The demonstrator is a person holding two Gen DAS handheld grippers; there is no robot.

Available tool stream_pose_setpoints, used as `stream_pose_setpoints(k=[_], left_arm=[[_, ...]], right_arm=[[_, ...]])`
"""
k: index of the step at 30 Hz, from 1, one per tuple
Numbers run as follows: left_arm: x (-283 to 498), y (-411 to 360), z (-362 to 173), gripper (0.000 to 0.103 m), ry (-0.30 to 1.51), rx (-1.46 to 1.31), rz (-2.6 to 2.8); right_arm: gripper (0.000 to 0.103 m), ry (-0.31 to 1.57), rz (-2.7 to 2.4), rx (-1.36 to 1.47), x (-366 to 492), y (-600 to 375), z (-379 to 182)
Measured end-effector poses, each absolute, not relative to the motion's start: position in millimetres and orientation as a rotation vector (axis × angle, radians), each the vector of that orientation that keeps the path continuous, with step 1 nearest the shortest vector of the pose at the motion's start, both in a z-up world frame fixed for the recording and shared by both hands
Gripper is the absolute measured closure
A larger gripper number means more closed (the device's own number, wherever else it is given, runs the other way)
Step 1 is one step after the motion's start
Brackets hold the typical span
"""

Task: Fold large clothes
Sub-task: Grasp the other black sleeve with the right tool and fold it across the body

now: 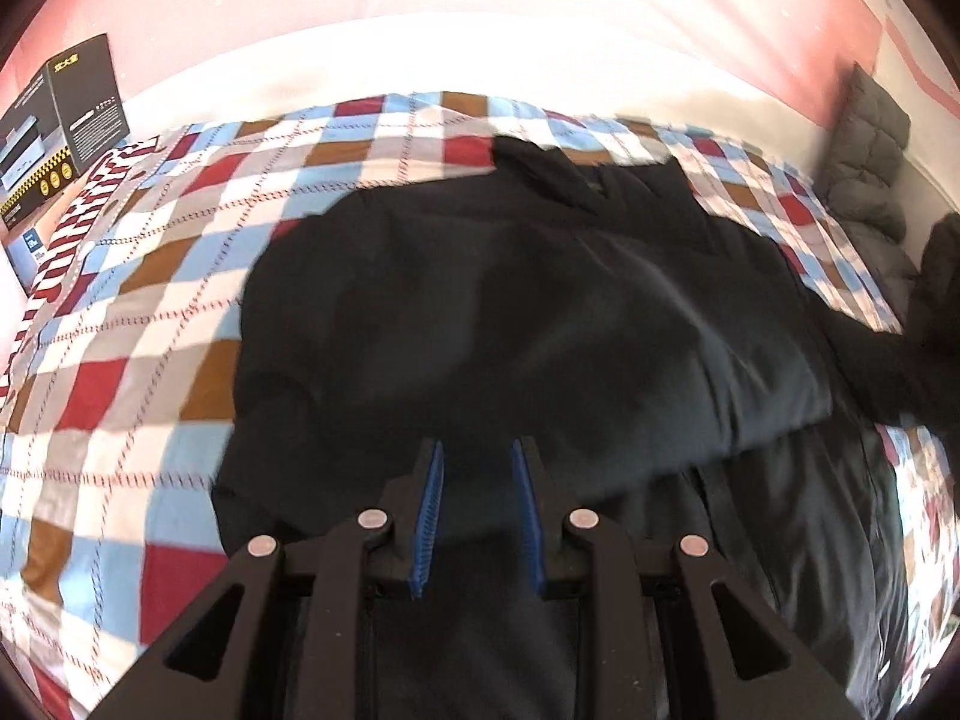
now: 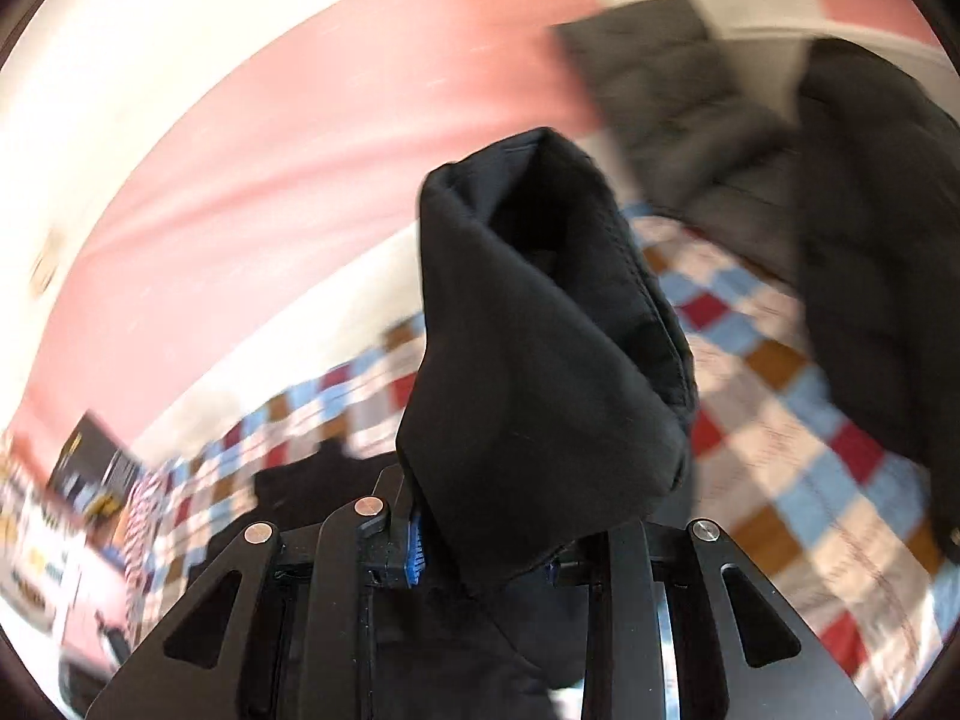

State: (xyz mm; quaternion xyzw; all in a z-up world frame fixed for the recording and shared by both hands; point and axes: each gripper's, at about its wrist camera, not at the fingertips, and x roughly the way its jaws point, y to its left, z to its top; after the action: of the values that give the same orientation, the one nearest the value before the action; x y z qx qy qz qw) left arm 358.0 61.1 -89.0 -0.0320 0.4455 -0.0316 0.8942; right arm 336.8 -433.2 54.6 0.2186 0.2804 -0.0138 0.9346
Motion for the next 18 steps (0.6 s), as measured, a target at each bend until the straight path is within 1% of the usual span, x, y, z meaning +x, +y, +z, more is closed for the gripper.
stream_pose_setpoints(k=[4,9,16,18], left_arm=[[373,84,-95,0.078,0.940,-0.114,-0.038],[371,109,-112,0.078,0.964,-0.178,-0.027],[362,118,-114,0.078,0.946,-0.192,-0.060],[362,121,-112,0.078,0.940,-0.204,-0.065]], right_arm=[[0.075,0.612,0.093,0.383,367,-368,54],[0.075,0.689,0.233,0.299,399,-280,33],[0.075,0.852,0.377,0.210,442,-177,-30],[0.072,0.900,0.418,0.188,450,-154,-49]])
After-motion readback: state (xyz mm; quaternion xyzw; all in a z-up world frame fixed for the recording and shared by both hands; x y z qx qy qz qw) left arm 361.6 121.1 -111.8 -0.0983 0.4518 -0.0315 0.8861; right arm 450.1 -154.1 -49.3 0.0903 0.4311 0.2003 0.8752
